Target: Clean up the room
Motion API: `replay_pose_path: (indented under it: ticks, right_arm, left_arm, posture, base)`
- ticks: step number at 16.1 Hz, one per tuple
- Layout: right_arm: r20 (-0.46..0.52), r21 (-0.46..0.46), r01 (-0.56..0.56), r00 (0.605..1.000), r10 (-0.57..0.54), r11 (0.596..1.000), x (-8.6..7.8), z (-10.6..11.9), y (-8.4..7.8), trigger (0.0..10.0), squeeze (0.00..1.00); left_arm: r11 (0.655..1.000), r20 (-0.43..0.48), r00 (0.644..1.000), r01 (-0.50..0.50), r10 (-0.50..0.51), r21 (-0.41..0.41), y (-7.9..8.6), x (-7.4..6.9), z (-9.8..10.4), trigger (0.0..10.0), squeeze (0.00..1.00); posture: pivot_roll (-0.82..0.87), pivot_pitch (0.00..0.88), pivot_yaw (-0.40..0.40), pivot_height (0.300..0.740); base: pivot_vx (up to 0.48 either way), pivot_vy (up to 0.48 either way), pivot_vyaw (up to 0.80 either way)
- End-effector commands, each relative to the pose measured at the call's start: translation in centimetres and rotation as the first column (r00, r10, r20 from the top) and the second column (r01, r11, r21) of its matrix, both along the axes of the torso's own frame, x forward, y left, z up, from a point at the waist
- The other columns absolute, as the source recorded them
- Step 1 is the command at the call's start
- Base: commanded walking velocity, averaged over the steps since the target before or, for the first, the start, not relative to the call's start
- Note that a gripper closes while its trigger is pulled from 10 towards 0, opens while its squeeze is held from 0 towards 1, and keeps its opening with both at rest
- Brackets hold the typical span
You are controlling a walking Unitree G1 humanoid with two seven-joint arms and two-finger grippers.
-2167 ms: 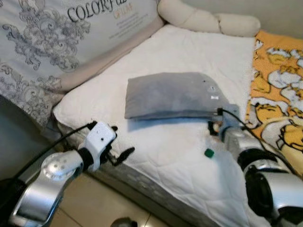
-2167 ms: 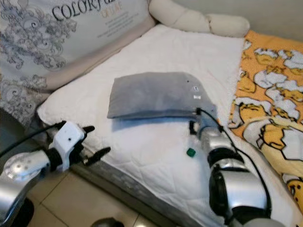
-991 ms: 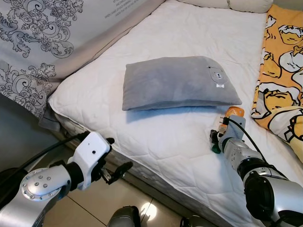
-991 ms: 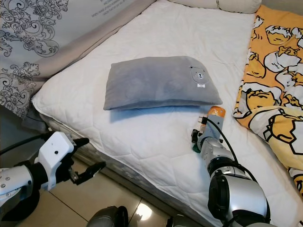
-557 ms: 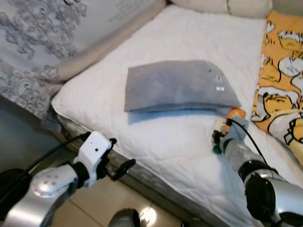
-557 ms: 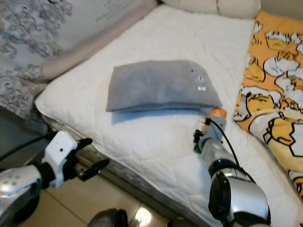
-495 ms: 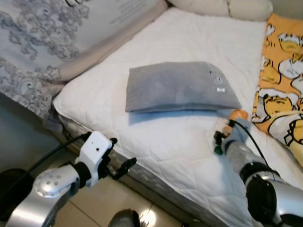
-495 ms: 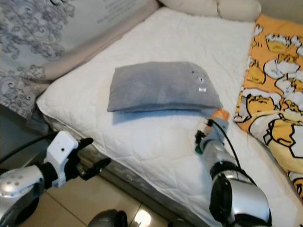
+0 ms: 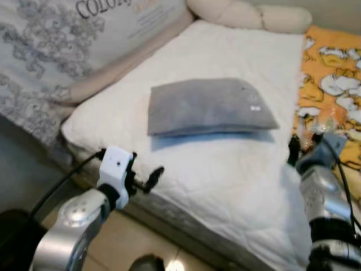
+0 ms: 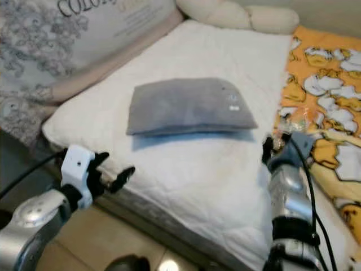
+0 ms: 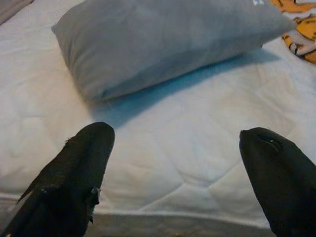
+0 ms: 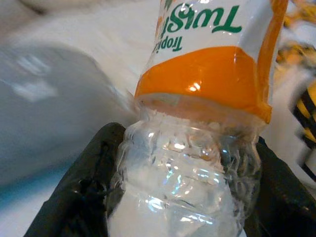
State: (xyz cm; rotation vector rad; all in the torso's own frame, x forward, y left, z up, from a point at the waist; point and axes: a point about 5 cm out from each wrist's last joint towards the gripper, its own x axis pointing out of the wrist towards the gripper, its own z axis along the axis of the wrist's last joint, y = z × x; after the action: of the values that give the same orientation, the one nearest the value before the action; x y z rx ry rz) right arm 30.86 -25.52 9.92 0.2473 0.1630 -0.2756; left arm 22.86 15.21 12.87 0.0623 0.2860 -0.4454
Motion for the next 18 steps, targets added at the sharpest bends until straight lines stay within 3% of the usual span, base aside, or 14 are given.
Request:
replay_pose_path:
  ticks: [1, 2, 4, 6, 8, 10, 11, 12, 13, 14, 15, 18]
  right_arm:
    - [0.035, 0.024, -0.229, 0.973, 0.228, 0.973, 0.2, 1.3, 4.2, 10.0, 0.0]
    - [0.021, 0.001, -0.363, 0.932, 0.363, 0.932, -0.4, 1.2, 6.8, 10.0, 0.0]
    - [-0.013, -0.006, -0.433, 0.901, 0.433, 0.901, -1.4, 0.6, 8.8, 10.0, 0.0]
    - [-0.096, -0.009, -0.431, 0.899, 0.428, 0.903, -2.6, -0.5, 9.8, 10.0, 0.0]
    - [-0.12, -0.01, -0.456, 0.884, 0.452, 0.89, -3.3, -0.5, 10.0, 10.0, 0.0]
    - [-0.096, -0.006, -0.408, 0.909, 0.406, 0.913, -2.7, -0.1, 9.5, 10.0, 0.0]
    - [-0.1, -0.015, -0.395, 0.914, 0.392, 0.918, -2.6, -0.1, 9.4, 10.0, 0.0]
    - [-0.142, -0.055, -0.358, 0.927, 0.348, 0.932, -2.5, -0.5, 8.8, 10.0, 0.0]
    - [-0.196, -0.132, -0.336, 0.931, 0.308, 0.933, -2.6, -0.8, 8.1, 10.0, 0.0]
    - [-0.192, -0.159, -0.345, 0.93, 0.314, 0.925, -2.7, -0.6, 8.0, 10.0, 0.0]
    - [-0.173, -0.154, -0.348, 0.931, 0.321, 0.925, -2.6, -0.3, 7.9, 10.0, 0.0]
    - [-0.115, -0.154, -0.406, 0.913, 0.391, 0.901, -1.5, 1.0, 9.2, 10.0, 0.0]
  left_arm:
    - [0.996, 0.004, 0.996, -0.086, 0.086, 0.025, 0.6, 0.2, -0.1, 10.0, 0.0]
    - [0.99, 0.055, 0.99, -0.131, 0.128, 0.051, 0.7, 0.5, 0.1, 10.0, 0.0]
    - [0.978, 0.13, 0.976, -0.186, 0.173, 0.09, 1.1, 0.8, 0.2, 10.0, 0.0]
    - [0.972, 0.127, 0.972, -0.213, 0.199, 0.1, 1.2, 1.0, -0.1, 10.0, 0.0]
    - [0.957, 0.109, 0.966, -0.25, 0.236, 0.147, 1.9, 1.1, -0.7, 10.0, 0.0]
    - [0.895, 0.118, 0.897, -0.437, 0.426, 0.089, 3.5, 1.7, -0.9, 10.0, 0.0]
    - [0.882, 0.141, 0.883, -0.463, 0.448, 0.091, 3.6, 1.9, -0.7, 10.0, 0.0]
    - [0.862, 0.222, 0.853, -0.499, 0.472, 0.083, 3.9, 2.2, -0.1, 10.0, 0.01]
    - [0.854, 0.254, 0.84, -0.513, 0.479, 0.085, 4.2, 2.4, 0.2, 10.0, 0.02]
    - [0.846, 0.279, 0.828, -0.526, 0.486, 0.088, 4.4, 2.7, 0.3, 10.0, 0.02]
    - [0.861, 0.275, 0.84, -0.504, 0.467, 0.076, 4.1, 3.0, 0.3, 10.0, 0.16]
    - [0.903, 0.235, 0.895, -0.414, 0.381, 0.114, 3.0, 3.2, -0.4, 10.0, 0.06]
  posture:
    - [0.01, 0.0, 0.027, 0.74]
    - [0.03, 0.0, 0.017, 0.74]
    - [0.03, 0.0, 0.018, 0.74]
    - [0.02, 0.0, 0.026, 0.74]
    - [0.02, 0.0, 0.033, 0.74]
    - [0.03, 0.0, 0.054, 0.74]
    - [0.03, 0.0, 0.053, 0.74]
    - [0.04, 0.0, 0.055, 0.74]
    - [0.03, 0.0, 0.069, 0.74]
    - [0.02, 0.0, 0.081, 0.74]
    - [0.0, 0.0, 0.09, 0.74]
    - [0.01, 0.0, 0.082, 0.74]
  base:
    - [0.0, 0.0, 0.8]
    - [0.0, 0.0, 0.8]
    - [0.0, 0.0, 0.8]
    - [0.0, 0.0, 0.8]
    - [0.0, 0.0, 0.8]
    - [0.0, 0.0, 0.8]
    - [0.0, 0.0, 0.8]
    - [0.0, 0.0, 0.8]
    - [0.0, 0.0, 0.8]
    - [0.0, 0.0, 0.8]
    - [0.0, 0.0, 0.8]
    - [0.0, 0.0, 0.8]
